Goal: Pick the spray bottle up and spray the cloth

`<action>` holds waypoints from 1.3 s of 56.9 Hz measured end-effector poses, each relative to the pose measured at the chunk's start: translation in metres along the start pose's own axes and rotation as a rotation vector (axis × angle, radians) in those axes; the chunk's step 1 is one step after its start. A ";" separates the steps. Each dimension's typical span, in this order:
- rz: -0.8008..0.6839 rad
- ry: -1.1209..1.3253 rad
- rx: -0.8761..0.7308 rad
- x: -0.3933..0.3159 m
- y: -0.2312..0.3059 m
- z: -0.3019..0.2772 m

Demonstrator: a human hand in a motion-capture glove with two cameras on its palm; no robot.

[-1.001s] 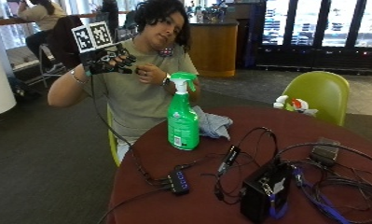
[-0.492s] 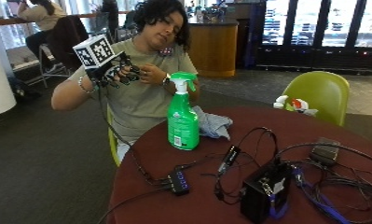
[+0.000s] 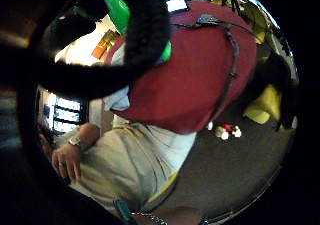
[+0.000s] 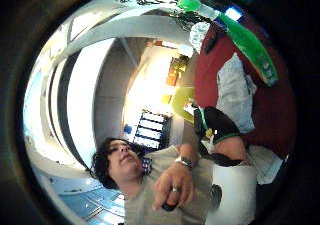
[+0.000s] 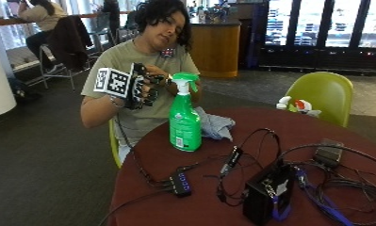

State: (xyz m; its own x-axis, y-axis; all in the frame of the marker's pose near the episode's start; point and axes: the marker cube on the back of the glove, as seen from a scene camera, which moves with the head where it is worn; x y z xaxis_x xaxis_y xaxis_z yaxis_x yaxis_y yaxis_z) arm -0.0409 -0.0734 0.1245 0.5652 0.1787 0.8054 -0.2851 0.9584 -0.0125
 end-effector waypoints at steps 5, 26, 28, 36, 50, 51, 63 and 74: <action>0.032 -0.039 0.037 0.005 -0.019 0.009; 0.091 -0.092 0.396 0.027 -0.076 0.014; 0.093 -0.095 0.466 0.028 -0.079 0.012; 0.026 0.016 0.572 0.037 -0.089 0.006; 0.083 -0.029 0.414 0.040 -0.087 0.012; 0.080 -0.022 0.430 0.040 -0.087 0.011; -0.129 0.230 0.213 0.023 -0.044 0.006; -0.237 0.406 0.021 0.006 -0.007 -0.014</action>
State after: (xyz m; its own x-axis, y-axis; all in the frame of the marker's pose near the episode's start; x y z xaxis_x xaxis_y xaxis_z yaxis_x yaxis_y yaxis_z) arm -0.0248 -0.0764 0.1213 0.8725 0.0318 0.4876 -0.1247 0.9793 0.1593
